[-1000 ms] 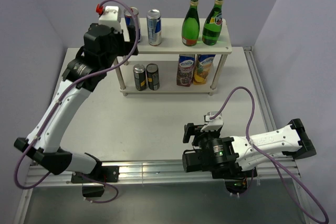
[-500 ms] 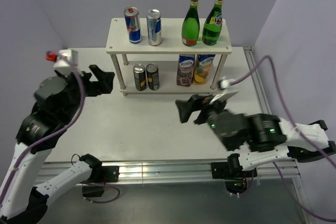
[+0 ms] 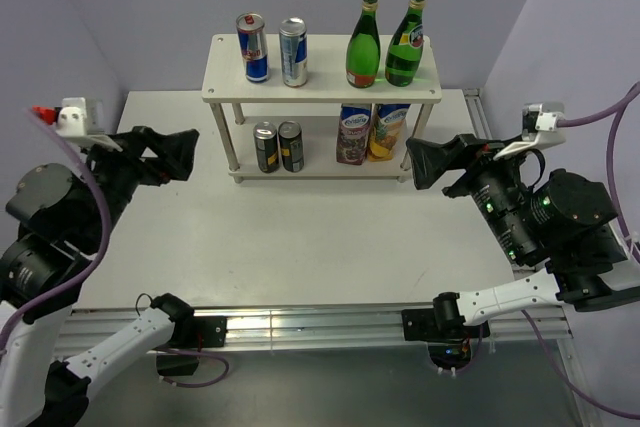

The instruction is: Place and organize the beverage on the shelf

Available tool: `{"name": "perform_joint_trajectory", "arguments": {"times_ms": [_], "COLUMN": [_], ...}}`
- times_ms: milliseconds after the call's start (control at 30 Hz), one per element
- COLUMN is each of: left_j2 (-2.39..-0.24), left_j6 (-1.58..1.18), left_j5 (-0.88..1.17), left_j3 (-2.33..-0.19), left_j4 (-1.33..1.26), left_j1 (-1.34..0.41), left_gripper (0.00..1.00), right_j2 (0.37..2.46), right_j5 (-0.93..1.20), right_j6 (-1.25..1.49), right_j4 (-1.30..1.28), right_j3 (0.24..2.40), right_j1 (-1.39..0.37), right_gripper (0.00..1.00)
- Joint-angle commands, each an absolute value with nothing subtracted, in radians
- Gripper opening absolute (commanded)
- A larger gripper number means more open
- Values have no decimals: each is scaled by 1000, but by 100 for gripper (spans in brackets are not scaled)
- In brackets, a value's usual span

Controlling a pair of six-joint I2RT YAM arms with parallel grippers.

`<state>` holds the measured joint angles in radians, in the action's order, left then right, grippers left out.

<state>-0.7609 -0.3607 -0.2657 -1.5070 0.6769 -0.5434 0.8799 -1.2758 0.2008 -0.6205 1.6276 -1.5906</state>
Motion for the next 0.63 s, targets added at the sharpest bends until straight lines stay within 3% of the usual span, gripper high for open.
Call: {"name": "perform_joint_trajectory", "arguments": {"times_ms": [0, 367, 600], "left_j2": [-778, -807, -805], "left_j6": [-333, -295, -301], "left_j5": [-233, -264, -282], "left_j3": [-1476, -1378, -1356], "left_j4": [606, 514, 509], "left_j1": [-543, -541, -542], "left_gripper": [99, 99, 99], "right_j2": [853, 850, 822], "right_j5": [-1302, -1275, -1224], "right_j6": [242, 242, 129], "right_j4": [-715, -735, -573], "right_j3": [1632, 1614, 1530], "right_j1": [-1588, -1588, -1582], "right_gripper": [100, 100, 100]}}
